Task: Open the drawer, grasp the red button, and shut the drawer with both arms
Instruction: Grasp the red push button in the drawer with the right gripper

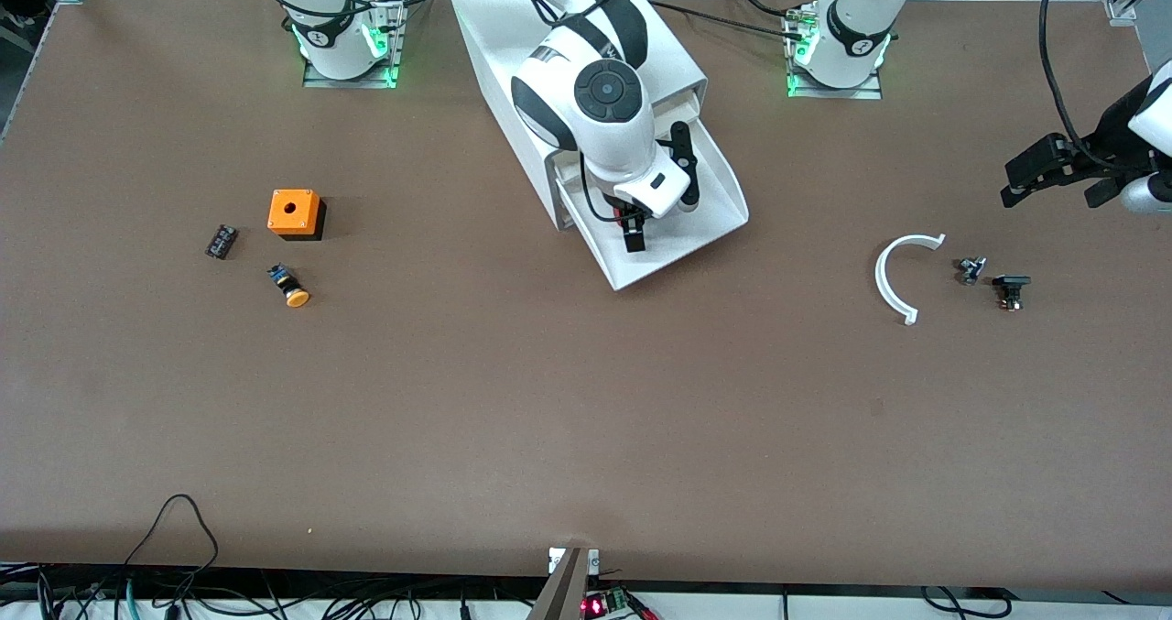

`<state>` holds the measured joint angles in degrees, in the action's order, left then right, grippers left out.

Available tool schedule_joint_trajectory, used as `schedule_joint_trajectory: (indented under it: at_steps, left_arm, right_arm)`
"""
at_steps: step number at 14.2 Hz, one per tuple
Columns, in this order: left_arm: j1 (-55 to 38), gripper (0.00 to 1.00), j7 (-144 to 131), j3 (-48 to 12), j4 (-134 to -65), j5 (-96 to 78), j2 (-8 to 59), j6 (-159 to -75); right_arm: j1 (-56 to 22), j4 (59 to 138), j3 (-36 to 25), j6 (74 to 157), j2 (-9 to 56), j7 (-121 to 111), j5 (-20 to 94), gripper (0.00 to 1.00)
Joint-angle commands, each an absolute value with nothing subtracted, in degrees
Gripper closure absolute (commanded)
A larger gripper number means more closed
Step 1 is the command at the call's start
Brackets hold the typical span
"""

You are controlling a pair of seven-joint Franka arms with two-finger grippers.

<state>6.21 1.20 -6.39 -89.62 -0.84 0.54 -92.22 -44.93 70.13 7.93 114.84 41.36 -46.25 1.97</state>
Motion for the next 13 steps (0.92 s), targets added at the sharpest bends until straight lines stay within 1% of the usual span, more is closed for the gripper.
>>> schedule_joint_trajectory:
  at_steps: [1, 4, 12, 13]
  left_arm:
    - [6.5, 0.0, 6.2, -5.9, -90.1, 0.6, 0.0, -91.4]
    - [6.5, 0.0, 6.5, -4.8, -89.5, 0.5, -0.3, -86.2]
    - [6.5, 0.0, 6.1, -4.8, -89.9, -0.1, -0.3, -86.3]
    - [6.5, 0.0, 6.1, -4.8, -89.9, -0.2, -0.3, -86.5]
  right_arm:
    - [-46.1, 70.1, 7.6, 114.4, 41.7, -47.0, 1.1, 0.0]
    - [-46.1, 70.1, 7.6, 112.2, 41.7, -47.0, 1.4, 0.0]
    - [-46.5, 70.1, 7.6, 112.6, 43.2, -47.0, 1.1, 0.0]
    - [-46.5, 70.1, 7.6, 112.7, 43.3, -46.9, 1.1, 0.04]
